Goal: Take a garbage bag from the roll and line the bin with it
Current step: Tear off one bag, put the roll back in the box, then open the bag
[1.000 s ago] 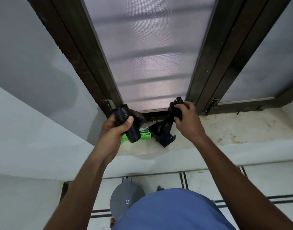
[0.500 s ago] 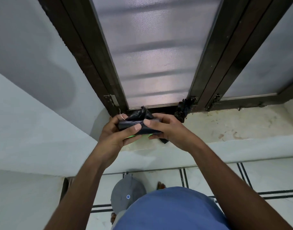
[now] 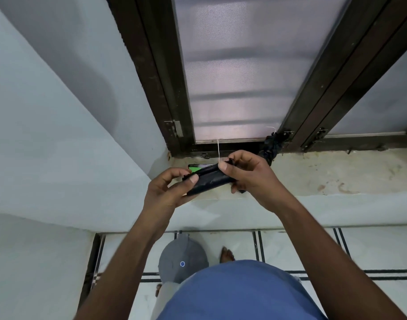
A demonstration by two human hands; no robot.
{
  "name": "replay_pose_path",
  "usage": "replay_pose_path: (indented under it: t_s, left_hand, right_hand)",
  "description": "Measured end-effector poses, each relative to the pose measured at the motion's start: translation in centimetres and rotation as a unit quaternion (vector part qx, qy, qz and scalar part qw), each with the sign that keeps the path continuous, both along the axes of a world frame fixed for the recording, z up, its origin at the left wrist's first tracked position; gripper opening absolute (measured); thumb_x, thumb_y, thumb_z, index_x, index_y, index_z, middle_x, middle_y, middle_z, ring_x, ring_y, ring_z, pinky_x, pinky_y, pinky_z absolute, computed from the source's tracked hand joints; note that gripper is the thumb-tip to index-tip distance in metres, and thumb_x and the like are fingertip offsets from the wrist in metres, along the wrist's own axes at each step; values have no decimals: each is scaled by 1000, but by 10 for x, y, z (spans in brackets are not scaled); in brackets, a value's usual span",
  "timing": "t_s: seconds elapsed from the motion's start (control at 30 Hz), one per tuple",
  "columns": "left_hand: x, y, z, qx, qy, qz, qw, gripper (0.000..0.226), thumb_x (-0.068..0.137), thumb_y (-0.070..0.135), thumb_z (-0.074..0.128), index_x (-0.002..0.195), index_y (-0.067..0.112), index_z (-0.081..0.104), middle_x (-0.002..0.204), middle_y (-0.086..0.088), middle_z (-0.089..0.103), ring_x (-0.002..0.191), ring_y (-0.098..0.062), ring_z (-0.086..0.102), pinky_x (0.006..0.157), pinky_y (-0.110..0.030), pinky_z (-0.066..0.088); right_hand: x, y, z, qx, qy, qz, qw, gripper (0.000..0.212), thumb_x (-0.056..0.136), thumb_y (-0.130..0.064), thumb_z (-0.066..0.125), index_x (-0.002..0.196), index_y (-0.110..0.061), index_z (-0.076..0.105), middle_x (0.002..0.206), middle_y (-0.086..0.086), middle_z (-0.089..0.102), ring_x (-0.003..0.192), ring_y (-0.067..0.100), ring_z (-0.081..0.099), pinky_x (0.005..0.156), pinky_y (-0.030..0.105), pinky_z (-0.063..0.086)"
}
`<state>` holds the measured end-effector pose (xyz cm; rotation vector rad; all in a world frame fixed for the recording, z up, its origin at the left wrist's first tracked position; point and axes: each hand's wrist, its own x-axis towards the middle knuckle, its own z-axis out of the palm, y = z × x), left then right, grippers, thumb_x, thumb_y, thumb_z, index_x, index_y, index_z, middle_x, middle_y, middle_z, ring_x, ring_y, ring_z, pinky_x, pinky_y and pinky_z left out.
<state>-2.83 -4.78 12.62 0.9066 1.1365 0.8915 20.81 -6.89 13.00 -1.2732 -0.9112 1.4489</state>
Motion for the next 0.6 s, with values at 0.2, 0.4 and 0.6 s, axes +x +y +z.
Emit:
replay_pose_path:
  t_s: [0.2, 0.4, 0.6]
  left_hand:
    - [-12, -11, 8, -28, -36, -9, 999, 32, 83, 27, 85, 102, 5, 73, 134, -11, 76, 122, -34, 76, 102, -45, 63]
    - [-33, -11, 15, -72, -19, 3, 997, 25, 95, 30, 79, 100, 5, 75, 123, -18, 80, 117, -36, 78, 96, -43, 65]
    - [-60, -8, 17, -81, -59, -58, 993, 16, 86, 1, 80, 95, 5, 67, 137, -25, 72, 127, -44, 71, 100, -46, 65]
  right_hand:
    - [-20, -5, 3, -102, 72, -27, 992, 41, 98, -52, 76, 100, -12, 74, 102, 10, 81, 95, 23, 79, 76, 29, 66]
    - [-39, -16, 12, -183, 178, -50, 966, 41, 94, -51, 84, 104, -12, 78, 112, 14, 73, 101, 27, 81, 79, 34, 68]
    - [-58, -29, 15, -165, 216, -68, 960, 25, 100, -1, 72, 124, -4, 74, 117, 16, 73, 96, 23, 77, 80, 29, 68]
